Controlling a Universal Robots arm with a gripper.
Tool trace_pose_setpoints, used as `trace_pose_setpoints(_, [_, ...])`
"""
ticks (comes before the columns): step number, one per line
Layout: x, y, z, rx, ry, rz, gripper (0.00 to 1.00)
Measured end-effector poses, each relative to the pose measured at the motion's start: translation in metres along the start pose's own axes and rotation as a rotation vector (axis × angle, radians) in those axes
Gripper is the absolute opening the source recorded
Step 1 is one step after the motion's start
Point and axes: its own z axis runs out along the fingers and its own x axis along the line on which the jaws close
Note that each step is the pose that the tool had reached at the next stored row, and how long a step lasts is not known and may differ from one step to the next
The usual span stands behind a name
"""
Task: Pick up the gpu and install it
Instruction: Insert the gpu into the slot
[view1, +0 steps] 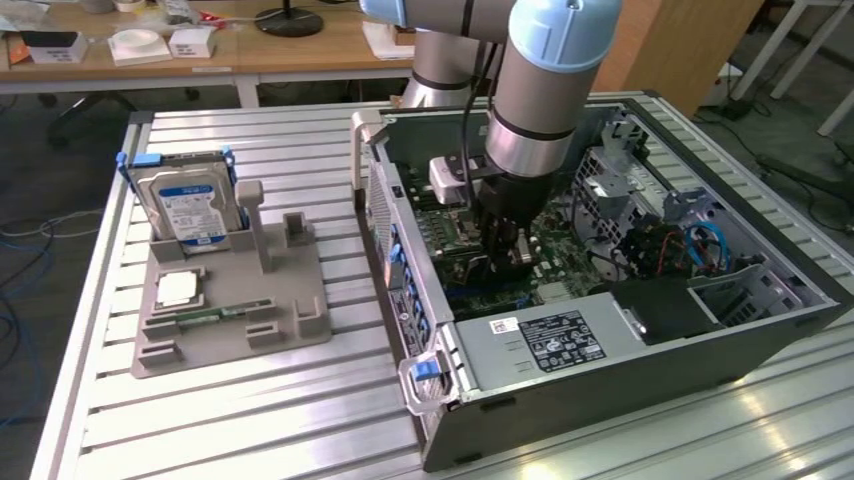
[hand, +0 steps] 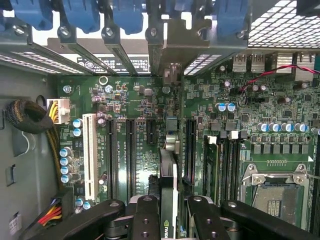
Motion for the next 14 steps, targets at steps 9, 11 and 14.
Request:
trace_pose_setpoints(9, [-0.0001, 0.0001, 0.0024, -0.0003, 0.0001, -0.004, 0.26])
trace_pose_setpoints(11, [-0.0001, 0.0002, 0.0041, 0.0, -0.0004, -0.004, 0.26])
trace_pose_setpoints(14, [0.0, 0.0002, 0.0049, -0.0004, 0.0003, -0.005, 0.26])
